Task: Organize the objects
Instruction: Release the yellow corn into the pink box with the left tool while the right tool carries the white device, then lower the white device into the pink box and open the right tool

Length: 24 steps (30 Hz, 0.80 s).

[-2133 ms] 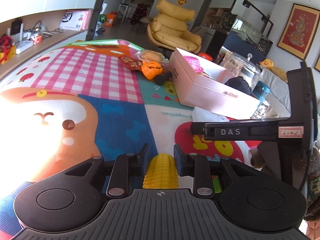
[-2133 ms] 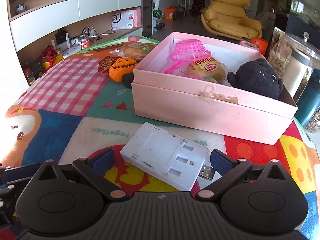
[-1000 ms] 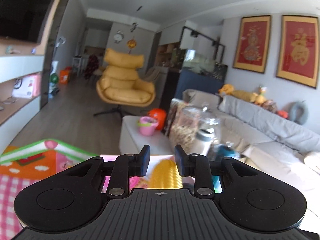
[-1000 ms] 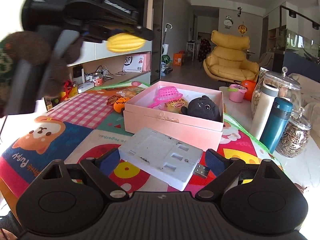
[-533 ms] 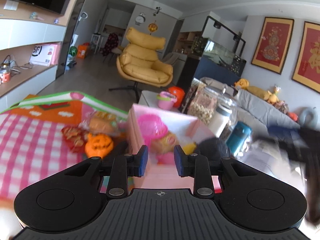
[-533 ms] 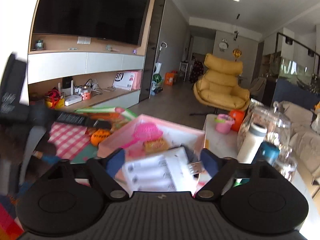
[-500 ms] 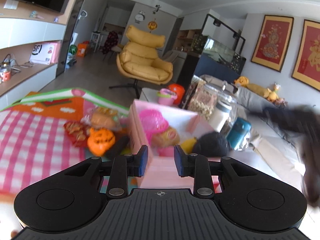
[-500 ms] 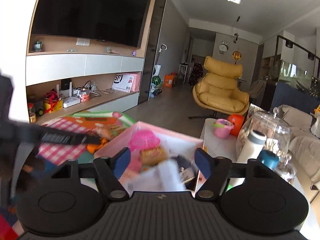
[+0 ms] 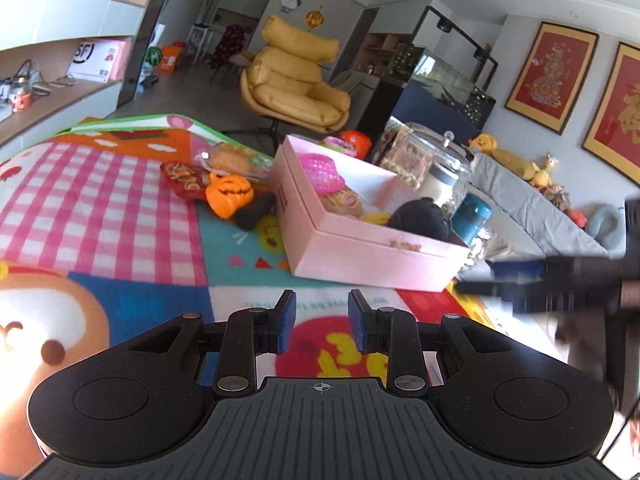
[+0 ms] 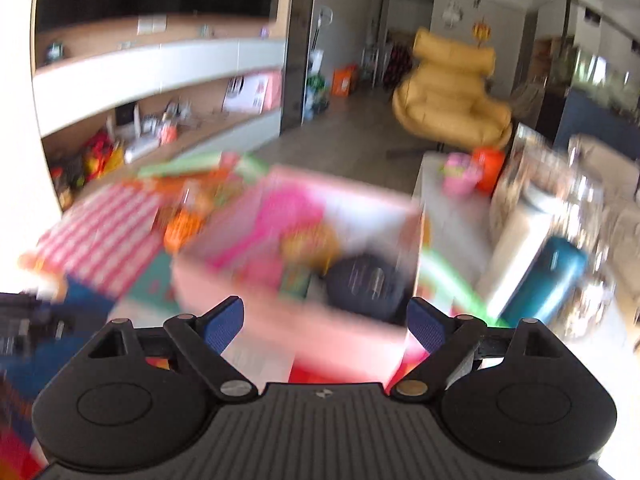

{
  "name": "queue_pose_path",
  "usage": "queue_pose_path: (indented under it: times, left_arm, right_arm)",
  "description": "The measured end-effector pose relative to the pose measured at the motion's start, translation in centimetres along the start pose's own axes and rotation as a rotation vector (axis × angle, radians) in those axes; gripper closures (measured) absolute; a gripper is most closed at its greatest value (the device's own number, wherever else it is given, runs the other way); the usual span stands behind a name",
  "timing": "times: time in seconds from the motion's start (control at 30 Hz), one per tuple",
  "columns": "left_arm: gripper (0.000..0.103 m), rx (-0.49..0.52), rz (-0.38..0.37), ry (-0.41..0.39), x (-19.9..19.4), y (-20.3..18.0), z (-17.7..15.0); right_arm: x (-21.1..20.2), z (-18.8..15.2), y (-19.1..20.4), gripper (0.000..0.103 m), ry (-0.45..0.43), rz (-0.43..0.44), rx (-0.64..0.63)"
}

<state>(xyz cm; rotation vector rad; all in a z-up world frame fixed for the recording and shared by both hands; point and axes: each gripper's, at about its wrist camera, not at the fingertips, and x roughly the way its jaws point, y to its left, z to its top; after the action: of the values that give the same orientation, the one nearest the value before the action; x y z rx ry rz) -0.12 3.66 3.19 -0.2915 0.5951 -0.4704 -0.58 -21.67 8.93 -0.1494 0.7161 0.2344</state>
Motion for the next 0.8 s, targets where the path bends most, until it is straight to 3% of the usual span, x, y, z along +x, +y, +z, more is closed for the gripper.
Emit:
queue_pose_path:
  times: [0.2, 0.23, 0.3, 0.33, 0.37, 0.67, 0.8]
  left_arm:
    - [0.072, 0.023, 0.032, 0.052, 0.3, -1.4, -1.0]
    - [0.072, 0.024, 0.035, 0.054, 0.3, -1.5, -1.1]
    - [0.072, 0.022, 0.038, 0.057, 0.1, -1.5, -1.2]
    - [0.072, 0.020, 0.040, 0.059, 0.1, -1.5, -1.3]
    - [0.072, 0.017, 0.043, 0.061, 0.0, -1.5, -1.3]
    - [0.072, -0.021, 0.054, 0.080, -0.6, -0.9, -2.0]
    - [0.072, -0.032, 0.049, 0.079, -0.7, -0.6, -2.1]
  right_arm:
    - [1.0, -6.0, 2.9, 0.014, 0.149, 0.023, 0.000]
    - [0.6, -6.3, 3.0, 0.016, 0.123, 0.014, 0.006]
    - [0.0, -6.0, 3.6, 0.035, 0.124, 0.048, -0.016]
    - [-0.3, -5.8, 3.9, 0.052, 0.127, 0.051, -0.023]
    - [-0.5, -5.6, 4.2, 0.054, 0.128, 0.051, -0.035]
    - [-2.3, -2.9, 4.1, 0.054, 0.083, 0.082, -0.026]
    - [-3.6, 0.9, 2.7, 0.055, 0.011, 0.106, 0.030]
